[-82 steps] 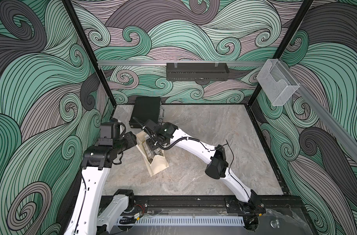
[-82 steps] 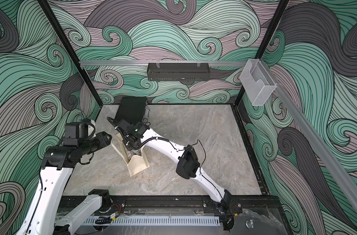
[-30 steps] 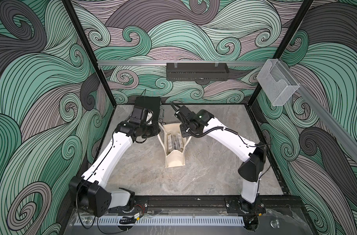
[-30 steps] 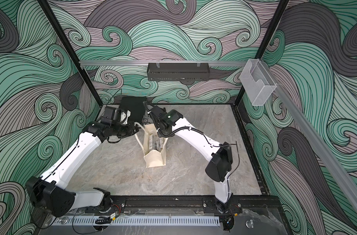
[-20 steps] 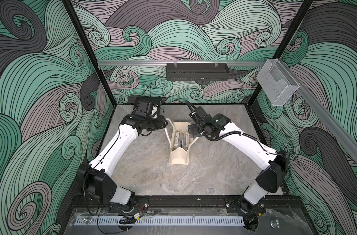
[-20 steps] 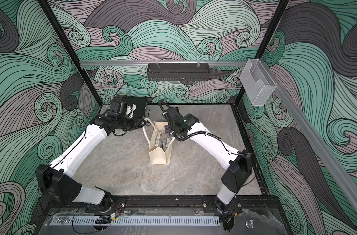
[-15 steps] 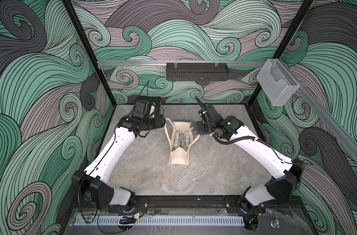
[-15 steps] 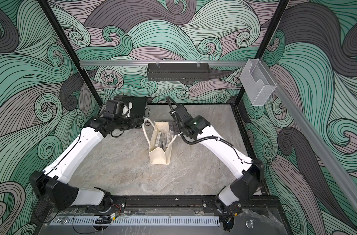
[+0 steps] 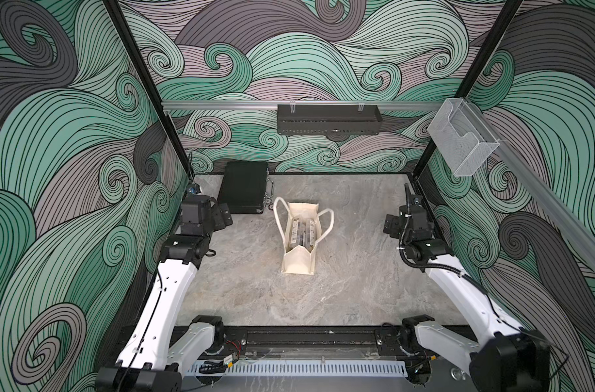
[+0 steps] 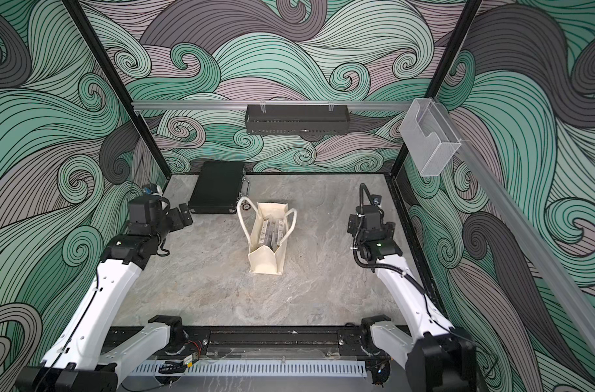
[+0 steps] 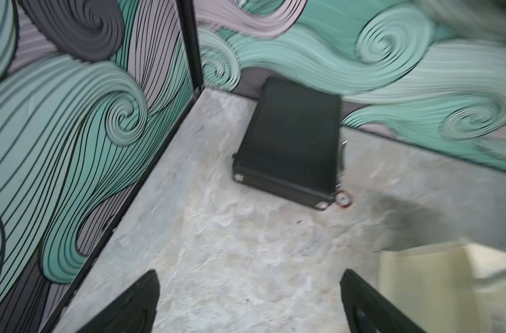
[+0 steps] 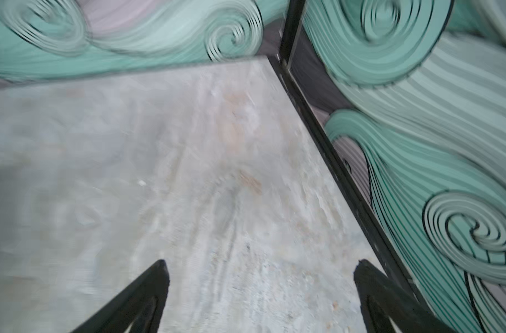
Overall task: Put the compass set into the canvas bag
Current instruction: Reset both arms
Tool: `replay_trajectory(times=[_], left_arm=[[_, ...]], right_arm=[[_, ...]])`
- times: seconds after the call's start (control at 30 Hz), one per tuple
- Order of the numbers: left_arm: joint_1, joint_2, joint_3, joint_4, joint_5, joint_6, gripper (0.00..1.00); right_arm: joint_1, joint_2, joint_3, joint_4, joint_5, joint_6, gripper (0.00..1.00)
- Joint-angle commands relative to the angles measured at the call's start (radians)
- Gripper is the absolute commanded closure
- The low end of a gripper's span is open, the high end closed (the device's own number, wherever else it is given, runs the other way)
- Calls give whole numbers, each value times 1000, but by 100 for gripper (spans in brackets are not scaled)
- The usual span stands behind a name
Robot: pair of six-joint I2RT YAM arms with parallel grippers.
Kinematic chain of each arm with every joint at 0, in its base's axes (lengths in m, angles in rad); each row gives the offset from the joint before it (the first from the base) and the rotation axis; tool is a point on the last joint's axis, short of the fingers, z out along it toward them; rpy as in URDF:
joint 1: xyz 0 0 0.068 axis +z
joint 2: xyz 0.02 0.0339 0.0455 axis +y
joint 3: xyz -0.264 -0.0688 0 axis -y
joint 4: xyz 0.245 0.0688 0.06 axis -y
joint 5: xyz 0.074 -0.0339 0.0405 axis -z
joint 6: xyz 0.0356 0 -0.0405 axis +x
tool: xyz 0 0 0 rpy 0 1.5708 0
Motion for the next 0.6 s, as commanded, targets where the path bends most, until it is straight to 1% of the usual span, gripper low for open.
replay_trajectory(times=[0.0, 0.07, 0.1, 0.17, 0.2, 0.27, 0.3, 0.33, 0.37, 0.4, 0.43, 0.47, 0.5, 0.57], left_arm=[[20, 33, -222, 373, -77, 151, 2], [44, 91, -303, 522, -32, 152, 1], [50, 132, -321, 571, -23, 150, 1], [53, 207, -325, 611, -12, 141, 1], [53, 243, -340, 679, -11, 136, 2], [54, 300, -403, 845, 5, 121, 2], [54, 333, -430, 930, 12, 114, 2], [54, 362, -435, 980, 8, 122, 3], [54, 370, -420, 961, 15, 119, 4], [54, 377, -392, 917, 30, 125, 4], [54, 395, -395, 960, 22, 142, 4], [54, 401, -393, 961, 35, 149, 4], [56, 418, -416, 1034, 59, 169, 4], [54, 502, -483, 1205, 97, 188, 5]], right_arm=[[-23, 60, -114, 315, -10, -77, 1], [-26, 111, -183, 472, -10, -103, 1], [-26, 136, -214, 561, -16, -104, 1], [-26, 184, -262, 700, -68, -103, 1], [-26, 219, -284, 809, -80, -108, 1], [-26, 233, -269, 819, -142, -139, 1], [-29, 258, -273, 877, -157, -173, 1], [-32, 277, -271, 895, -167, -185, 1], [-40, 298, -289, 950, -187, -189, 1], [-47, 334, -322, 1048, -211, -193, 1], [-51, 373, -354, 1148, -227, -199, 1], [-50, 416, -376, 1233, -240, -210, 1], [-50, 441, -384, 1294, -264, -225, 1], [-52, 395, -341, 1113, -307, -225, 1]])
